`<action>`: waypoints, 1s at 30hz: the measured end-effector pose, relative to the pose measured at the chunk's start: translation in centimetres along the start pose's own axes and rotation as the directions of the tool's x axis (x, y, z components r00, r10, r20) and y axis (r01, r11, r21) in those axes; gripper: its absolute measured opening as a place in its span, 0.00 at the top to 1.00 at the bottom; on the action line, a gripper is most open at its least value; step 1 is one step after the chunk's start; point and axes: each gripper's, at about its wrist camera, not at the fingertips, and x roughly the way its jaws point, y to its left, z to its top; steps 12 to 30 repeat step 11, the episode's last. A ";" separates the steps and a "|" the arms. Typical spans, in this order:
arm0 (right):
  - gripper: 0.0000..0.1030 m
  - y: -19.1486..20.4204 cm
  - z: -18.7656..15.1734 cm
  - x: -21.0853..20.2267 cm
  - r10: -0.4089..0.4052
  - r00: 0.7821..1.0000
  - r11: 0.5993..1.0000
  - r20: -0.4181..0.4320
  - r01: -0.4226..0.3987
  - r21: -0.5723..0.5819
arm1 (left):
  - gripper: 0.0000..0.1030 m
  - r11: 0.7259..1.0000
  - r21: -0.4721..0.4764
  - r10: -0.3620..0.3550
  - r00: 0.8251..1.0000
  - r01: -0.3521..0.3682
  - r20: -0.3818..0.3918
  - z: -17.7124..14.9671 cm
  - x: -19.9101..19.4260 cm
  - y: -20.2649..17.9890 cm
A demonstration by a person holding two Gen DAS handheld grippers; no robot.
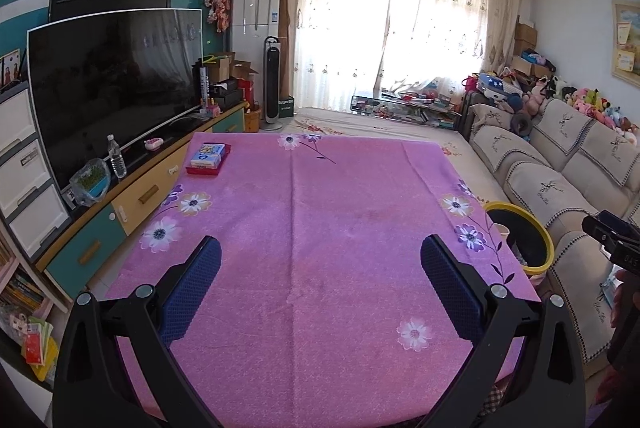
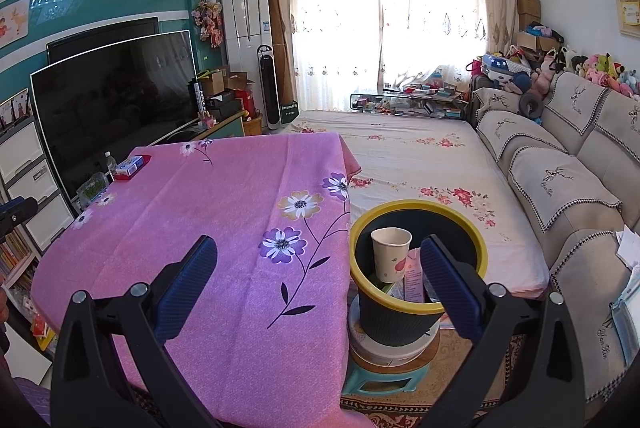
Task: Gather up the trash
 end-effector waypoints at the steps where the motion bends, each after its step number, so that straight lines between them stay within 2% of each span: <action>1: 0.06 0.0 0.0 0.0 0.001 1.000 1.000 -0.001 -0.001 0.001 | 0.05 1.000 0.005 -0.002 1.000 0.002 -0.002 -0.1 0.2 -0.1; 4: 0.06 0.1 -0.1 0.4 0.006 1.000 1.000 -0.009 -0.006 0.001 | 0.05 1.000 0.006 0.010 1.000 -0.009 -0.023 0.0 1.1 0.1; 8: 0.06 0.5 0.2 1.7 0.028 0.999 1.000 -0.016 -0.028 -0.010 | 0.05 0.998 -0.026 0.047 0.995 -0.050 -0.090 0.8 4.1 1.5; 11: 0.06 0.7 1.1 4.3 0.057 0.998 0.998 -0.036 -0.058 -0.004 | 0.05 0.992 -0.027 0.119 0.990 -0.122 -0.079 1.7 7.1 3.1; 30: 0.06 0.7 1.1 4.3 0.057 0.998 0.998 -0.036 -0.058 -0.004 | 0.05 0.992 -0.027 0.119 0.990 -0.122 -0.079 1.7 7.1 3.1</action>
